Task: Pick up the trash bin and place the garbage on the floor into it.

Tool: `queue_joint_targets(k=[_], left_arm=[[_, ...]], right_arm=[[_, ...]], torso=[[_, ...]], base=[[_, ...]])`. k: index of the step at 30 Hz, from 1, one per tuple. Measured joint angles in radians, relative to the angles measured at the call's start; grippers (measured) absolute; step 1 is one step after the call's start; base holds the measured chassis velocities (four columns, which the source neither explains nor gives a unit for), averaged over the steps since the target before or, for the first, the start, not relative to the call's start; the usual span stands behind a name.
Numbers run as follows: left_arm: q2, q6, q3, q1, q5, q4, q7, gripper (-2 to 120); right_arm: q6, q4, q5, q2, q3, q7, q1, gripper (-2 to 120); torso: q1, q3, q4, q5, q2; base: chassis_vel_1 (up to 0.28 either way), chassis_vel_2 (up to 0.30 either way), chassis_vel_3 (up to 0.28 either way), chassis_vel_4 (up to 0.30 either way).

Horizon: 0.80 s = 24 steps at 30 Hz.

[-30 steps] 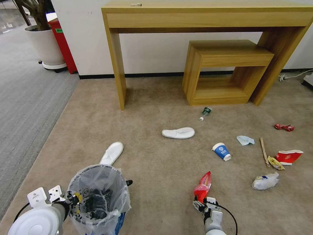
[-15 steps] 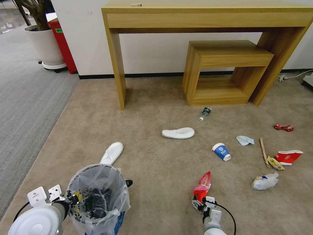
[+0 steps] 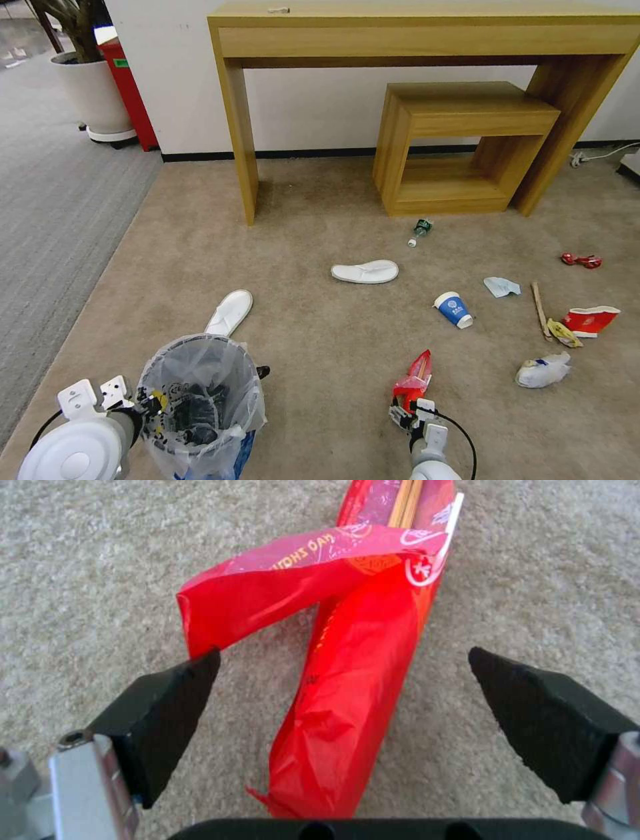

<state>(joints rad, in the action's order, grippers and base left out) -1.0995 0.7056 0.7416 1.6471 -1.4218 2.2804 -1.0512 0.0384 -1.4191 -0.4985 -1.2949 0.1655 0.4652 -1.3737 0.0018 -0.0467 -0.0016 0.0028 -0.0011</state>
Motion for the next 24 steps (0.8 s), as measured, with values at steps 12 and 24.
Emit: queue_joint_targets(k=[12, 24], left_arm=[[-0.002, -0.001, 0.000, 0.001, 0.000, -0.001, -0.001, 0], [-0.006, -0.004, 0.002, 0.011, 0.003, 0.011, -0.001, 0]], right_arm=[[-0.007, 0.015, 0.004, -0.004, -0.007, 0.001, 0.009, 84], [-0.018, 0.016, 0.013, -0.005, -0.007, 0.003, 0.006, 57]], torso=[[0.000, 0.000, -0.0001, -0.0008, 0.000], [0.000, 0.000, 0.0000, -0.0008, 0.000]], base=[[0.000, 0.000, 0.000, 0.000], [0.000, 0.000, 0.000, 0.000]])
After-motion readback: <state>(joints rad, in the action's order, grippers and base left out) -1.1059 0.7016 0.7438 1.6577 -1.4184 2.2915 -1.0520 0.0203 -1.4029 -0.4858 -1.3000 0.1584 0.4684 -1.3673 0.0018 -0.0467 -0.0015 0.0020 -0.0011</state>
